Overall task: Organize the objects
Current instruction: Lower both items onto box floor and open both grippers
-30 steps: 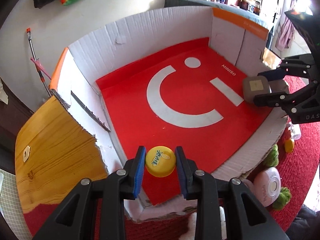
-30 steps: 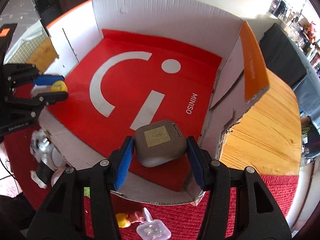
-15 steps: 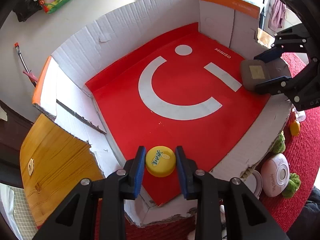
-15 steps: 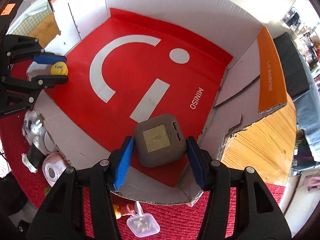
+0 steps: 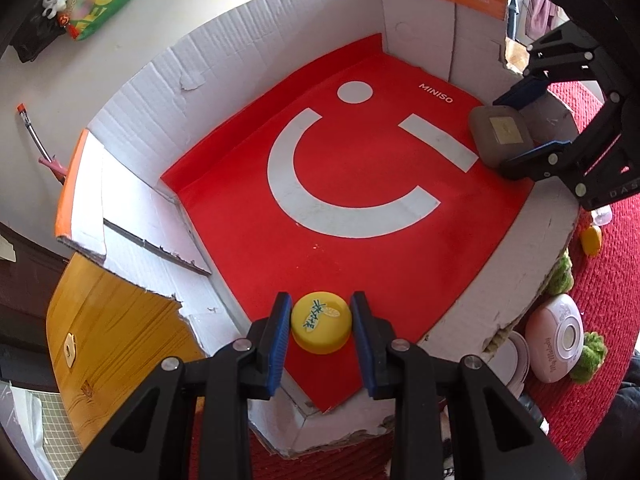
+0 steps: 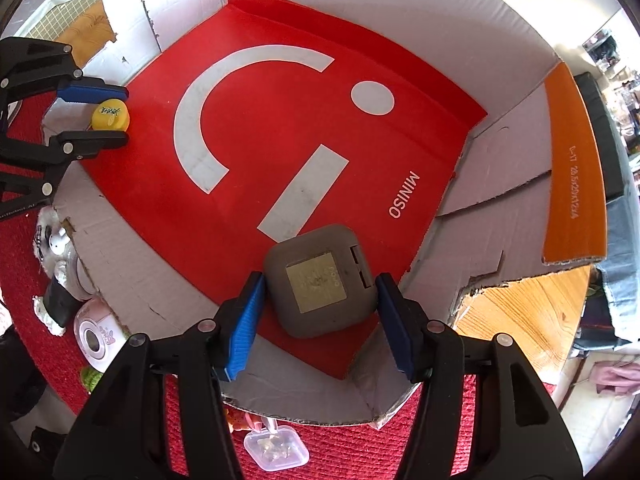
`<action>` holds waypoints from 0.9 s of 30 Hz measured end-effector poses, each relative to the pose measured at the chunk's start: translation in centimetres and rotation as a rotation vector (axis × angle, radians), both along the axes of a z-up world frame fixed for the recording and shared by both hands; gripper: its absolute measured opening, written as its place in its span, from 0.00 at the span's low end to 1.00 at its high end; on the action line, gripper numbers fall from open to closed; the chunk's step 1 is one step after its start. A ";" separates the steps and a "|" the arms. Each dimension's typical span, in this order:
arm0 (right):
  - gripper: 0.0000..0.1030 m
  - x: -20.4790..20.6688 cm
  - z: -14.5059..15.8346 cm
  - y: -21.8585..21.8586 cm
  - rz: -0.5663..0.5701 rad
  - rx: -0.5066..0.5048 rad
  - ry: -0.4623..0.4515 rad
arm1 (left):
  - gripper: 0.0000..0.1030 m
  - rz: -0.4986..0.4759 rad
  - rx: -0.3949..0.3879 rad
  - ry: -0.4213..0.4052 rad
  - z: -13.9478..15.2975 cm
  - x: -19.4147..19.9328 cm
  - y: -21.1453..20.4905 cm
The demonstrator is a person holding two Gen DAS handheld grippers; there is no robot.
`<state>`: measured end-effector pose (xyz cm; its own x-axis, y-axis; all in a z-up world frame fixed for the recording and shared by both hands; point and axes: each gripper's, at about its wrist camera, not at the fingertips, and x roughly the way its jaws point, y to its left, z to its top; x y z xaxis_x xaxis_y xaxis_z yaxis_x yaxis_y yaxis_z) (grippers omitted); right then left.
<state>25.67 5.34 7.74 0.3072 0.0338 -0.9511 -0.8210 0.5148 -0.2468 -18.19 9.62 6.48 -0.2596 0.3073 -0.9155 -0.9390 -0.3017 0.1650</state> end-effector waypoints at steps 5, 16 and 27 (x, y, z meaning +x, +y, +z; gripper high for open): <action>0.54 -0.1 -0.1 -0.2 -0.003 0.003 0.005 | 0.31 -0.003 0.005 -0.010 0.5 -0.1 -0.7; 0.53 -0.4 0.3 -0.4 -0.013 0.000 0.008 | 0.32 -0.018 0.010 -0.028 1.9 -0.3 -2.3; 0.54 -1.2 0.8 -0.8 -0.038 -0.007 0.012 | 0.39 -0.014 0.015 -0.030 3.7 -0.5 -4.4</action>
